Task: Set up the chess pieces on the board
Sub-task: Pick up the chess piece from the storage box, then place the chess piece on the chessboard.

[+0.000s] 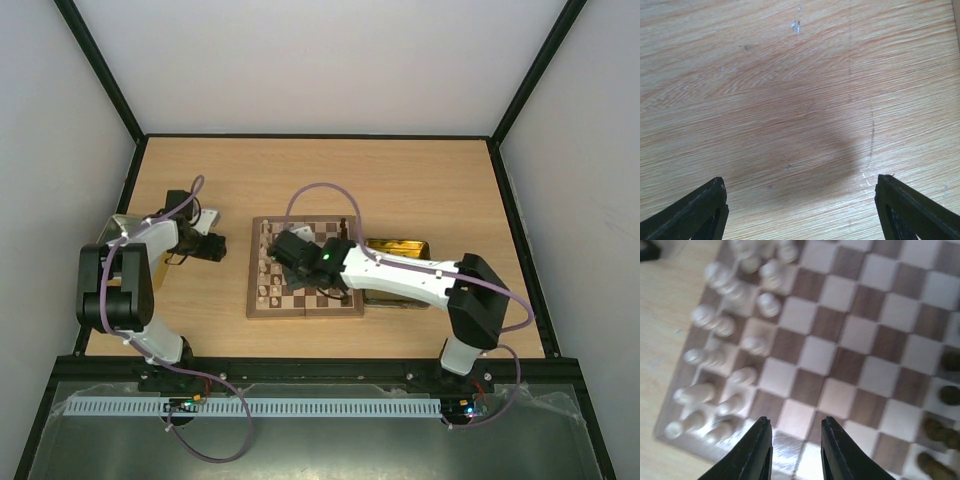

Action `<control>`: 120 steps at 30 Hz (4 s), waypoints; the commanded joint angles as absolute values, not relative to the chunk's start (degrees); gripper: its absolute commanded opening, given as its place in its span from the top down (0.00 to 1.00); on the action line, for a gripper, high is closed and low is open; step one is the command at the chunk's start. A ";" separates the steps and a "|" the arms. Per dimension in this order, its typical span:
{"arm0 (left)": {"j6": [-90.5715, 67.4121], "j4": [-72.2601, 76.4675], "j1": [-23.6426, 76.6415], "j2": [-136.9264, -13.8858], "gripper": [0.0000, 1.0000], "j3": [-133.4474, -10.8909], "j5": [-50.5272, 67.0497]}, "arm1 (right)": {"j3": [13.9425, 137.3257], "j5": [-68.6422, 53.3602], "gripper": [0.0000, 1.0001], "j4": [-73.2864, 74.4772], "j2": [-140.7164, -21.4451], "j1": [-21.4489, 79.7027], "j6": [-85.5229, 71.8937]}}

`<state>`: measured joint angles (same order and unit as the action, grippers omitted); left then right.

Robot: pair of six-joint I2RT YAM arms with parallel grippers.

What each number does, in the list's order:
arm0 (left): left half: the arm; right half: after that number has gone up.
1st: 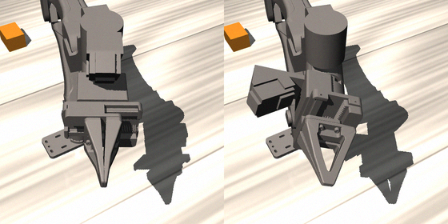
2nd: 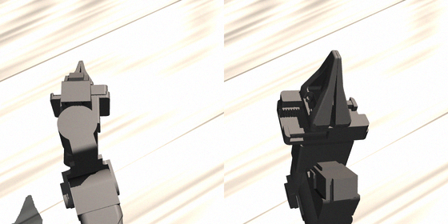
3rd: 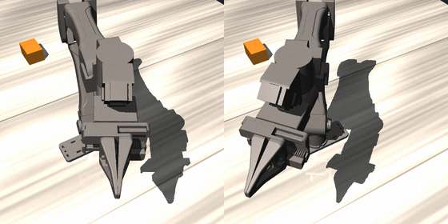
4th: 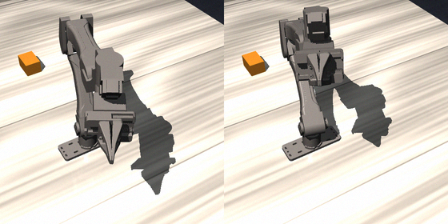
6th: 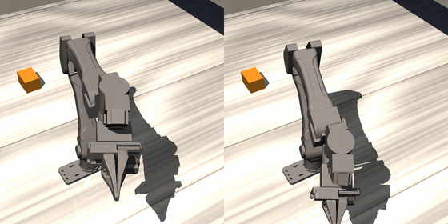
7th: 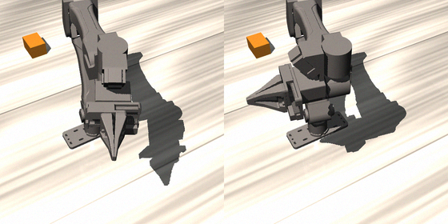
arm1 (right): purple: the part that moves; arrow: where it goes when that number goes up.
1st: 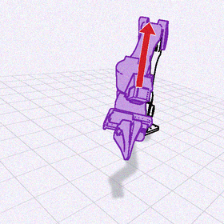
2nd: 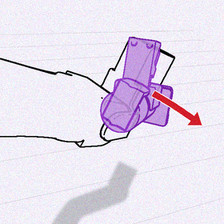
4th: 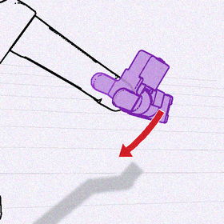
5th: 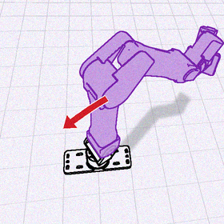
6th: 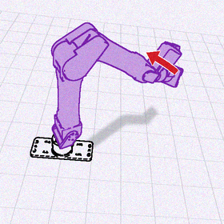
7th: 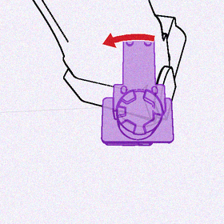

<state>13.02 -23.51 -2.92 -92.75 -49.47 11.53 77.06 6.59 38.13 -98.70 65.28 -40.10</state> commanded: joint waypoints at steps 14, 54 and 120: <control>12.61 -23.91 -3.56 -89.25 0.19 -48.92 12.17 | 59.70 1.70 0.74 29.80 -86.15 27.72 -43.82; 12.76 -24.18 -3.78 -89.48 0.19 -49.13 13.73 | 54.01 -4.85 0.80 25.08 -93.11 27.16 -43.62; 13.62 -23.90 -3.78 -90.53 0.19 -49.25 16.17 | 99.03 6.75 0.98 45.80 -120.21 40.06 -32.04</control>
<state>12.86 -23.49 -3.46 -90.19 -49.43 15.16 96.86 6.09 43.68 -119.17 39.77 -32.29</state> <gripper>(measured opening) 0.811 0.047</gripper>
